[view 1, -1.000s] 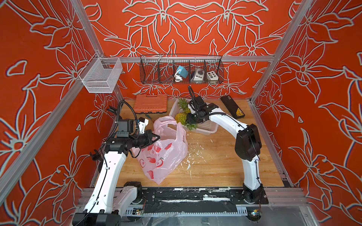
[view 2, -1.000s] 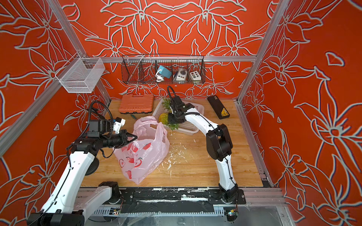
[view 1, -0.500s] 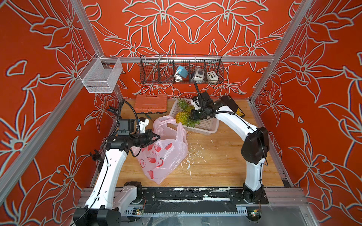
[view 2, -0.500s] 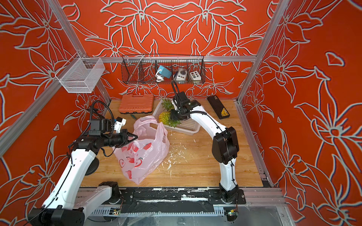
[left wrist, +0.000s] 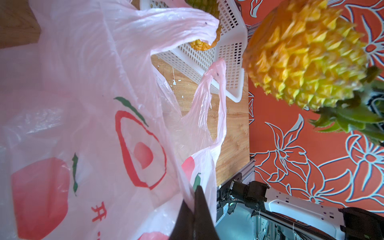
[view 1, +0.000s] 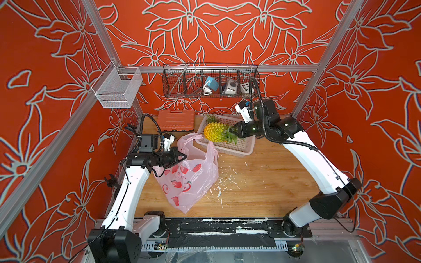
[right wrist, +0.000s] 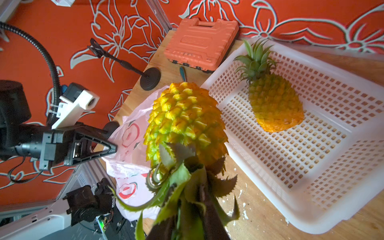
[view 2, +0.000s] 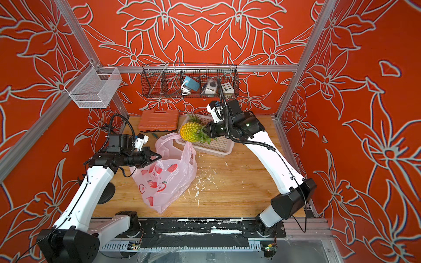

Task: Place the pineapple into a plastic bag & tie a knot
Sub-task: Place the pineapple in the plastic bag.

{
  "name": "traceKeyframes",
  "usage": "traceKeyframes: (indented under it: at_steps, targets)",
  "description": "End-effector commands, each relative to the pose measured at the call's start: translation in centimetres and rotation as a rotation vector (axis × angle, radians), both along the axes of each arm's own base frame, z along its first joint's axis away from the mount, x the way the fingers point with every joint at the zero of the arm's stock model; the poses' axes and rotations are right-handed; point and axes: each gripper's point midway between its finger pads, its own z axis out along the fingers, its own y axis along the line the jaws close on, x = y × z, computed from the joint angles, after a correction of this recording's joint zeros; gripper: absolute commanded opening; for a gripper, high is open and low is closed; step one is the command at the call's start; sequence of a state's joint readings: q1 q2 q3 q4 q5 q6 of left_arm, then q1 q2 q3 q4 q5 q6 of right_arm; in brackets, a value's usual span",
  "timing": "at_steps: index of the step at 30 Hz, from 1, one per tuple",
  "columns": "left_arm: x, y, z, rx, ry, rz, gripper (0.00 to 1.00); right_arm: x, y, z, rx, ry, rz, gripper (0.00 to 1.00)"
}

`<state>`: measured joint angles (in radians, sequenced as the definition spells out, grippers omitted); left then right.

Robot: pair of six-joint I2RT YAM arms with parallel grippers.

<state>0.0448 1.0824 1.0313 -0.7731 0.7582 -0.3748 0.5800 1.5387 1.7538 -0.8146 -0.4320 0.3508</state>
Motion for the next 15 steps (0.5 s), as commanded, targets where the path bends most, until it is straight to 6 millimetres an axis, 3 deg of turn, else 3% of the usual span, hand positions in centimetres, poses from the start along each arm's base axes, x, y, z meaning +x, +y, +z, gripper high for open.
traceKeyframes:
  at_steps: [1,7,11,15]
  targets:
    - [0.2,-0.7,1.2,0.003,-0.057,-0.043,0.0,-1.5,2.8,-0.3,0.061,0.018,0.115,0.0]
    - [-0.4,-1.8,1.3,0.026,-0.064,-0.088,0.0,-3.2,5.9,-3.3,0.042,0.086,0.244,0.0]
    - [-0.3,-0.9,0.6,0.097,-0.056,-0.048,0.0,-4.6,6.2,-5.3,0.012,0.149,0.294,0.0]
    - [-0.1,-1.1,0.2,0.091,-0.055,-0.063,0.0,-6.6,6.9,-6.2,0.097,0.221,0.35,0.0]
